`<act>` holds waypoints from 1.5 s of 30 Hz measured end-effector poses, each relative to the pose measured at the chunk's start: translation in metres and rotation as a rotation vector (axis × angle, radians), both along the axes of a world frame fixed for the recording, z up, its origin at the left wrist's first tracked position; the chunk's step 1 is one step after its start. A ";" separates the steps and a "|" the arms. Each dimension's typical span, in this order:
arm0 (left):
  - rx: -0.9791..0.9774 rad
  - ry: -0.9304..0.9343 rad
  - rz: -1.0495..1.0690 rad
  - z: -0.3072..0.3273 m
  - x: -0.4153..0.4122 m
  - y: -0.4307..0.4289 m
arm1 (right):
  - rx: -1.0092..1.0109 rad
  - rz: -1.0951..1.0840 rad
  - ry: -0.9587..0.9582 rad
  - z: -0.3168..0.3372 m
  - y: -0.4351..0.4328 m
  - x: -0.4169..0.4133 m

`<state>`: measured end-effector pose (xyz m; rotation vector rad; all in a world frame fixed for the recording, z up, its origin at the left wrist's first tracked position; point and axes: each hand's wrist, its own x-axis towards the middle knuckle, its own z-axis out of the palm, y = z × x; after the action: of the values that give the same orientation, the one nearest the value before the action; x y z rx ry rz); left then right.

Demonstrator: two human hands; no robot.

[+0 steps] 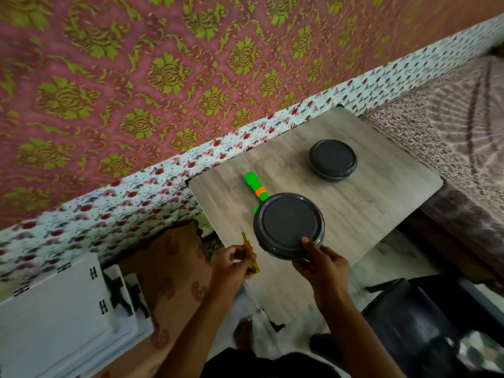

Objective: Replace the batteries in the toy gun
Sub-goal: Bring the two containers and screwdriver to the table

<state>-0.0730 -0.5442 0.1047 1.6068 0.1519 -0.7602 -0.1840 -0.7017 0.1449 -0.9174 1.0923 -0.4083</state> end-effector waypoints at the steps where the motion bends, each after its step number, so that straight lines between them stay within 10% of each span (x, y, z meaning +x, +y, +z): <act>1: -0.007 -0.001 -0.014 0.002 0.004 -0.007 | 0.009 -0.012 -0.006 0.001 -0.005 0.005; 30: 0.211 -0.050 0.407 -0.032 0.038 -0.270 | 0.118 0.323 0.048 -0.040 -0.303 0.118; 45: 0.150 -0.025 0.275 -0.046 0.031 -0.359 | 0.087 0.190 0.054 -0.024 -0.366 0.085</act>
<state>-0.0421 -0.9030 0.0586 1.6929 0.4112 -0.5262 -0.0995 -1.0681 0.1204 -0.9502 1.0533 -0.1788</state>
